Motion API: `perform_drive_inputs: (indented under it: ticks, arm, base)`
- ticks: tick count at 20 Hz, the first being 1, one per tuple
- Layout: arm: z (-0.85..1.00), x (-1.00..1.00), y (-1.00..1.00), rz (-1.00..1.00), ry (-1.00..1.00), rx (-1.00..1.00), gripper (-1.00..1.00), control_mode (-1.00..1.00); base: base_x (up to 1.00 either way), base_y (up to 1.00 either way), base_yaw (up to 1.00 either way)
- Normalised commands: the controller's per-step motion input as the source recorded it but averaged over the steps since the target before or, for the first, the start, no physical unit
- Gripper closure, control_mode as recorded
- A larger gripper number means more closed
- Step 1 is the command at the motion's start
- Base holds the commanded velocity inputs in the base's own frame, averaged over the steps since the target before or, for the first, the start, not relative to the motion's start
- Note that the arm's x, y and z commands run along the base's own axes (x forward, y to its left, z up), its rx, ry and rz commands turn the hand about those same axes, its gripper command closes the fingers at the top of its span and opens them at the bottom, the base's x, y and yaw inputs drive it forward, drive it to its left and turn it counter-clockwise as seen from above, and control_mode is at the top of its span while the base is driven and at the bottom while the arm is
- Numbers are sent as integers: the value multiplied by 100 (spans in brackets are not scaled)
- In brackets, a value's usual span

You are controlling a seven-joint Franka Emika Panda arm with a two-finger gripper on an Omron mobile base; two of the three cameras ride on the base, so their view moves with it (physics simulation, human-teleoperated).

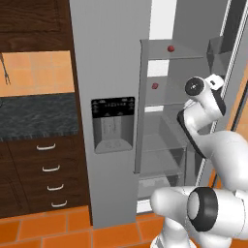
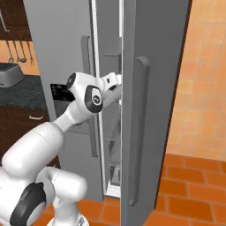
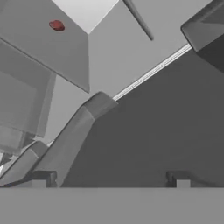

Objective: Take the strawberry from the fridge and place it on top of the pancake, located on the dining counter.

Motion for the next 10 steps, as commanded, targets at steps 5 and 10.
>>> perform_drive_inputs:
  ticks: [5,10]
  arm:
    - [0,-6,-100,-19,0,11,-100,-100]
    - [5,0,-100,-17,0,10,-100,-100]
  base:
    - [0,0,0]
    - [0,0,0]
